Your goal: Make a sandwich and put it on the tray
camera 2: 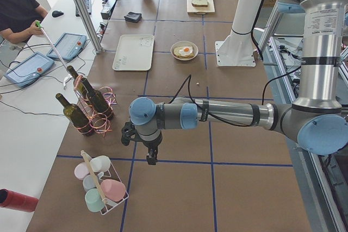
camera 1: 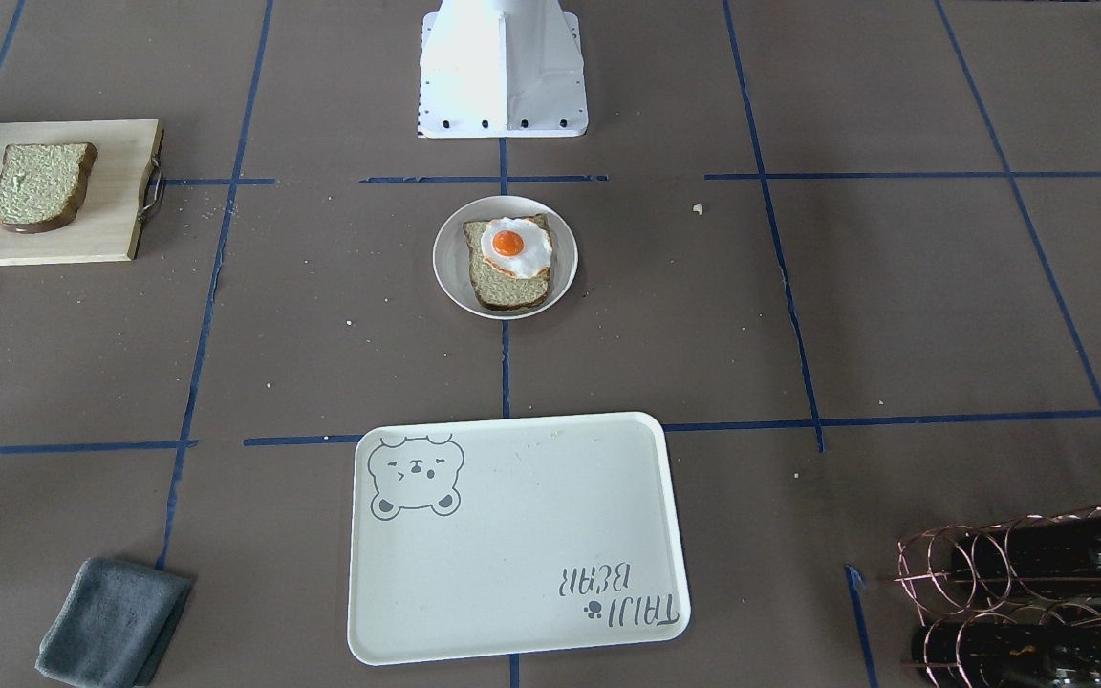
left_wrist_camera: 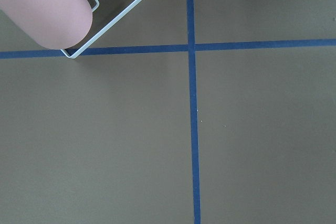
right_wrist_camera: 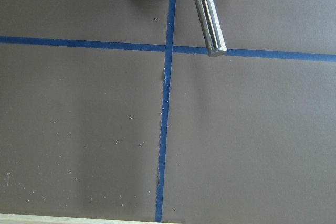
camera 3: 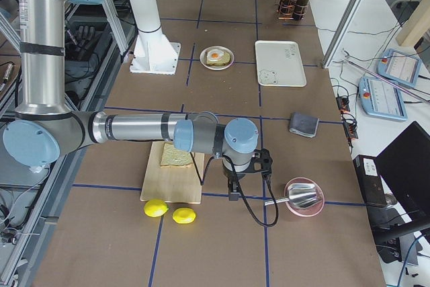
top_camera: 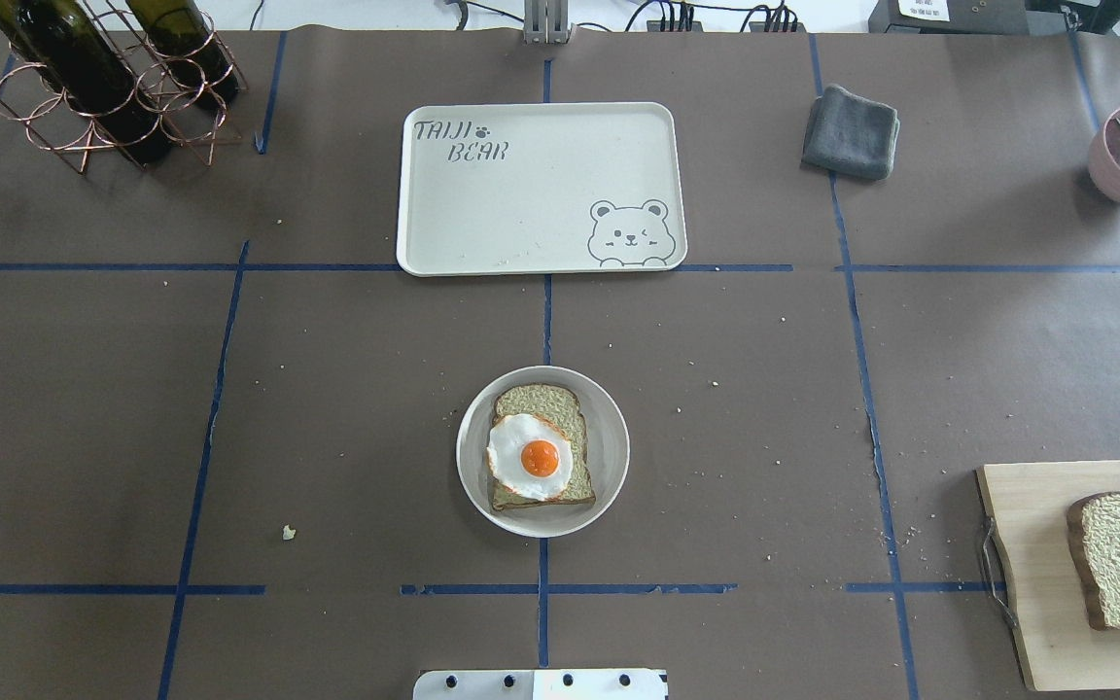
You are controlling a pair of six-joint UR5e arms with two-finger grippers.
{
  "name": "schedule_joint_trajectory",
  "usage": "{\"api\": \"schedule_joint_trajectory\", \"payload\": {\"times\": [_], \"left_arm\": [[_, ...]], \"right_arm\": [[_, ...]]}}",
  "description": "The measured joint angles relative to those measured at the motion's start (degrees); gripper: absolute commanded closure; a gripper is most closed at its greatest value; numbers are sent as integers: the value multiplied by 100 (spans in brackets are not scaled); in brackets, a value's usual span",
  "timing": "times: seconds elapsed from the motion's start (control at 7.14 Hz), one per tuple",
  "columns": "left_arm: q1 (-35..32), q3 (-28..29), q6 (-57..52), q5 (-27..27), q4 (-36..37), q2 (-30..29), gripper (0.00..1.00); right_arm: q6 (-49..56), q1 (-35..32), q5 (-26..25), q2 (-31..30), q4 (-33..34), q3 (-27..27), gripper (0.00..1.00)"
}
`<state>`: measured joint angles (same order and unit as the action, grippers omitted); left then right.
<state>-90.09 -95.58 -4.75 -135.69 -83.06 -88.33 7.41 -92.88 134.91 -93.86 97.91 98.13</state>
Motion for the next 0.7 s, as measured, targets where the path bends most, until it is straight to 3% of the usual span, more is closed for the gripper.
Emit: {"api": "schedule_joint_trajectory", "payload": {"times": [0.7], "left_arm": [[59, -106, 30, -31, -265, -202, 0]], "right_arm": [[6, 6, -3, 39, -6, 37, 0]]}}
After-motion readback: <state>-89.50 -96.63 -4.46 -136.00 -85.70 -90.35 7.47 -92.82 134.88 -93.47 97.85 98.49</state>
